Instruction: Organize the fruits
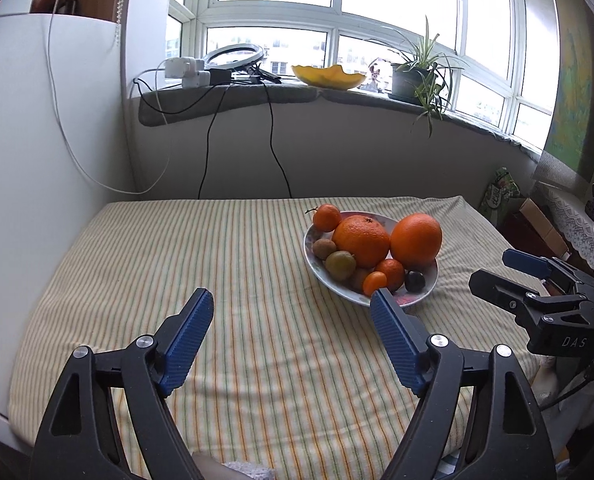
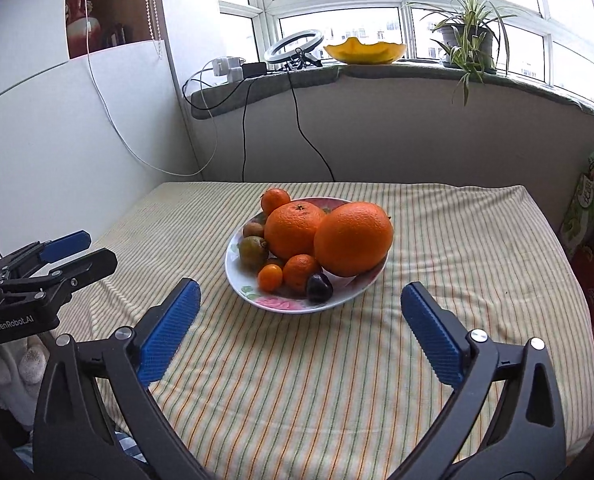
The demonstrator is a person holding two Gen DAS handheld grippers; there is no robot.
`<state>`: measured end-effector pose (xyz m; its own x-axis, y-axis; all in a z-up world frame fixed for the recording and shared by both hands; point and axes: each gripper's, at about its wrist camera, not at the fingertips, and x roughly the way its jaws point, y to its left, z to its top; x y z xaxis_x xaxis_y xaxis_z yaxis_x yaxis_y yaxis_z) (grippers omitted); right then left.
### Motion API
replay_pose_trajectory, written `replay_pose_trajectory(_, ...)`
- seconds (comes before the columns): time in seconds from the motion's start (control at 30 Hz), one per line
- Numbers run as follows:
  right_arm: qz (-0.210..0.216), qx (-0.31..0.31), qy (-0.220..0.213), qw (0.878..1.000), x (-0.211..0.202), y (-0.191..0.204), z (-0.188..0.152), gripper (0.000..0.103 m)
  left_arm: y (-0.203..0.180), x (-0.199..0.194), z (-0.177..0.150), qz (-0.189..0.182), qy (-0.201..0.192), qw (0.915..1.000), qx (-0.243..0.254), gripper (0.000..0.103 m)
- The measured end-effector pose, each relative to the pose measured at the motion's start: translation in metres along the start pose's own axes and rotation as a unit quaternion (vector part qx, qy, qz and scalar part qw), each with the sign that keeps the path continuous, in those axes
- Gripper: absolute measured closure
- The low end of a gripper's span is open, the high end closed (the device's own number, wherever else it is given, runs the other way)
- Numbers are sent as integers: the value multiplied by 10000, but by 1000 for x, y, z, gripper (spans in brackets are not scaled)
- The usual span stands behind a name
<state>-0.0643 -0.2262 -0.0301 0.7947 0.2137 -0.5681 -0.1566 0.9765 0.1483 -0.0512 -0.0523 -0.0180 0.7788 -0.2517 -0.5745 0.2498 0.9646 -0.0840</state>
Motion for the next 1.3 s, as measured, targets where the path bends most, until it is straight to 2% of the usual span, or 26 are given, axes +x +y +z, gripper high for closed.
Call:
replay_pose_trajectory(0.27, 18, 7, 115, 9999, 12, -4, -2, 1, 8, 8, 0, 196, 88, 9997, -137, 22)
replay_pose_trajectory(0.43, -32, 84, 119, 9999, 9, -8, -4, 1, 4, 10, -1, 90, 126, 9998, -145, 22)
replay_pose_trajectory(0.77, -214, 116, -187, 9995, -36, -11, -5, 1, -9, -31, -2, 69, -235, 9997, 4, 22)
replay_pose_trajectory(1.0, -221, 177, -407, 9988, -68, -15, -16, 1, -9, -53, -9, 183, -344, 9992, -24, 22)
replay_pose_trajectory(1.3, -121, 224, -381, 9990, -62, -18, -11, 1, 4, -47, -13, 249, -200, 9991, -268, 22)
